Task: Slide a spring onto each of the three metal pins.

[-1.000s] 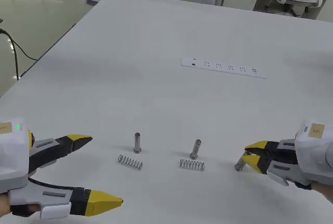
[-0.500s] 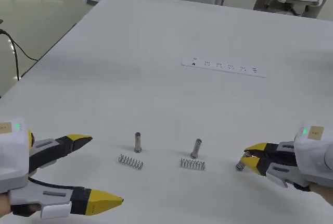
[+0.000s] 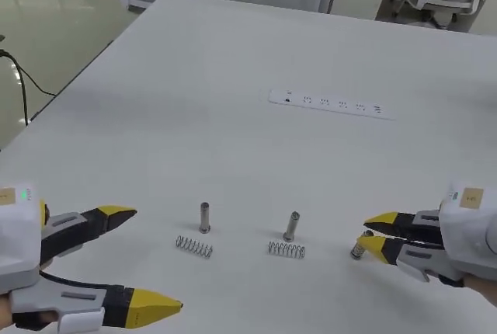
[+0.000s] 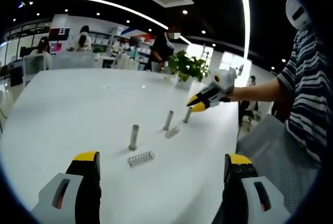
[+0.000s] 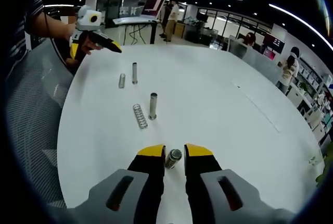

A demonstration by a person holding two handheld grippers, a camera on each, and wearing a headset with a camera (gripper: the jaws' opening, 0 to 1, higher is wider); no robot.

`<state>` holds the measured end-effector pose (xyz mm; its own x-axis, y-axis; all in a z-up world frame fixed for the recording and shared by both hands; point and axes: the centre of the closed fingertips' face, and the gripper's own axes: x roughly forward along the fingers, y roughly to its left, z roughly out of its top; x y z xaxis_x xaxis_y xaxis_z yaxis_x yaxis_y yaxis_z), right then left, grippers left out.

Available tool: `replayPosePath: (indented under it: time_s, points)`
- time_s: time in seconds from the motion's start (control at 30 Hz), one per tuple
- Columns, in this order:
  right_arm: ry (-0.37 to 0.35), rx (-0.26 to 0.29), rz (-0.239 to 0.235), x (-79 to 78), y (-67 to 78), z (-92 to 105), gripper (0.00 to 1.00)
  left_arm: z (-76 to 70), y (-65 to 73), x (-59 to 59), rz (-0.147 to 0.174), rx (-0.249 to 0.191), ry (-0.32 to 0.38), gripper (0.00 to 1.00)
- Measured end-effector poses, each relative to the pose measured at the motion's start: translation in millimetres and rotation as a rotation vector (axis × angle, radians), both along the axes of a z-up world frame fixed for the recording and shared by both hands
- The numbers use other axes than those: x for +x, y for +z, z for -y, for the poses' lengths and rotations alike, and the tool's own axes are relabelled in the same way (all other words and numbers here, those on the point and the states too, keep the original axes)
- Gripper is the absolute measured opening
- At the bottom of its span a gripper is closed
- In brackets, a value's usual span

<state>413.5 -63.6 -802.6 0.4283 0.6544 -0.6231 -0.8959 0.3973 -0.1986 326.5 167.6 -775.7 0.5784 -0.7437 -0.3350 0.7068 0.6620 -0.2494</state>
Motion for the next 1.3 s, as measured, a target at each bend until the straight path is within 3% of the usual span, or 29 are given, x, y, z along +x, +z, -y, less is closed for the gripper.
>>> replayPosePath:
  time_s: [0.27,0.47,0.77,1.3]
  points:
    - [0.005,0.059,0.003,-8.6,17.6,-6.0,0.11,-0.2,2.1,1.7,0.006,-0.003,0.001,0.96]
    - [-0.019,0.143,-0.043,-17.2,26.2,-11.5,0.11,0.5,2.6,1.9,0.006,-0.004,-0.002,0.96]
    - [0.009,0.115,-0.088,-37.0,8.7,-16.5,0.11,0.0,1.0,2.1,0.000,-0.001,0.001,0.96]
    - [0.050,0.095,-0.103,-43.2,3.8,-25.8,0.10,-0.5,-2.8,-2.1,-0.010,0.001,0.002,0.95]
